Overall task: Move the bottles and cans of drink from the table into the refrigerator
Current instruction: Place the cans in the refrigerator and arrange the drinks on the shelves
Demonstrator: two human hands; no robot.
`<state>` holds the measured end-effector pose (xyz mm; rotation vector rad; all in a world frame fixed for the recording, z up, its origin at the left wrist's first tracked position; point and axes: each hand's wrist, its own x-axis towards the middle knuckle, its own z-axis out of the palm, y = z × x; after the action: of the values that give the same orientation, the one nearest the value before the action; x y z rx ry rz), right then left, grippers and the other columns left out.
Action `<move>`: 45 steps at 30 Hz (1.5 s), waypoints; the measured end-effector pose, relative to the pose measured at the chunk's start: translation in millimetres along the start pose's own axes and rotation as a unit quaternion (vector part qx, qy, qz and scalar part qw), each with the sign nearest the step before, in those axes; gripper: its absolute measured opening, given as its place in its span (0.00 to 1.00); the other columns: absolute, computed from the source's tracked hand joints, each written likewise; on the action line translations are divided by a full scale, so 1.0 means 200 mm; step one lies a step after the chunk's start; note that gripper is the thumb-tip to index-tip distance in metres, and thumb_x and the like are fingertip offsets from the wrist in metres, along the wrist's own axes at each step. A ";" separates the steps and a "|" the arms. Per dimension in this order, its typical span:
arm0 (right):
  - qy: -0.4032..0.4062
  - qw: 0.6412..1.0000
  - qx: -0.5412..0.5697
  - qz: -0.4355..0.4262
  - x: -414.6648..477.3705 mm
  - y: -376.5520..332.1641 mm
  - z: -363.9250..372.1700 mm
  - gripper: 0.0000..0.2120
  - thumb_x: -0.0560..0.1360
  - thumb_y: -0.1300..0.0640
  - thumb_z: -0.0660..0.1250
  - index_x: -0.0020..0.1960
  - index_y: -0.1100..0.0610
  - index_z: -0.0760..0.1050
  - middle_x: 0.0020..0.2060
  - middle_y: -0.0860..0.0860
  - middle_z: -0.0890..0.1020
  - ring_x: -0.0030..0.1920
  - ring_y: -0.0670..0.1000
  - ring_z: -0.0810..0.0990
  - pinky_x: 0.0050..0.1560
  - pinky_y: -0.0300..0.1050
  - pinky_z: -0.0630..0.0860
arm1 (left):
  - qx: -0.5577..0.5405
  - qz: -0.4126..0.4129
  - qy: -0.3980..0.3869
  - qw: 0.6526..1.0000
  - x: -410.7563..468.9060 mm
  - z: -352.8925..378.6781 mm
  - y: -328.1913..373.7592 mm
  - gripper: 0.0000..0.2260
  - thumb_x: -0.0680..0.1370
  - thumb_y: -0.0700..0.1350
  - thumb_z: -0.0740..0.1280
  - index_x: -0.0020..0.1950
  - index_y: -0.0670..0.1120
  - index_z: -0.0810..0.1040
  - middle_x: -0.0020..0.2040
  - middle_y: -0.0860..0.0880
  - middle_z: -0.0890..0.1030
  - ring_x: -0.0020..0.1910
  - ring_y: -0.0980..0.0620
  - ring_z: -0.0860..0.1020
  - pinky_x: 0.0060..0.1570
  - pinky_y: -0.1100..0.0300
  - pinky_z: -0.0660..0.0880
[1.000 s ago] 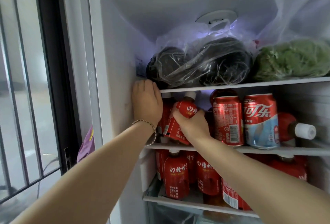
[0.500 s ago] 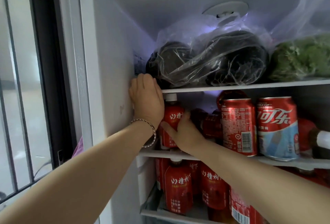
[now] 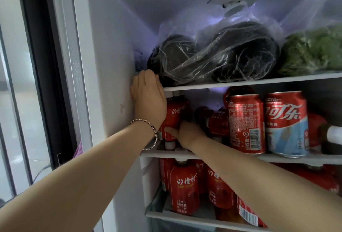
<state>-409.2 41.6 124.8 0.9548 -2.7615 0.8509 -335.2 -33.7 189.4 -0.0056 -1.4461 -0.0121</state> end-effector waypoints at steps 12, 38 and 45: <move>0.326 0.931 -0.064 -0.150 -0.48 -0.02 -0.13 0.16 0.73 0.57 0.64 0.61 0.59 0.75 0.60 0.58 0.72 0.61 0.59 0.71 0.61 0.53 0.70 | -0.019 0.005 -0.080 0.997 -0.02 -0.06 -0.02 0.13 0.77 0.41 0.51 0.40 0.37 0.71 0.38 0.35 0.73 0.38 0.38 0.72 0.39 0.56 0.59; 0.146 0.974 0.166 -0.056 -0.36 -0.07 -0.17 0.33 0.63 0.41 0.74 0.62 0.56 0.70 0.54 0.52 0.81 0.53 0.53 0.81 0.54 0.48 0.78 | -0.062 -0.053 -0.155 0.985 0.02 -0.12 0.00 0.13 0.77 0.40 0.52 0.43 0.34 0.72 0.44 0.34 0.74 0.45 0.37 0.72 0.47 0.47 0.67; 0.089 0.969 0.208 -0.103 -0.33 -0.13 -0.10 0.31 0.71 0.48 0.71 0.69 0.58 0.63 0.62 0.54 0.73 0.63 0.52 0.73 0.61 0.43 0.70 | -0.063 -0.052 -0.149 0.985 0.01 -0.12 0.00 0.12 0.77 0.40 0.52 0.42 0.35 0.72 0.43 0.35 0.74 0.44 0.38 0.72 0.46 0.49 0.65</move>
<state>-341.8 71.1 136.2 1.1348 -2.3253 1.4316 -311.6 -35.0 188.9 -0.0370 -1.7424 -0.1969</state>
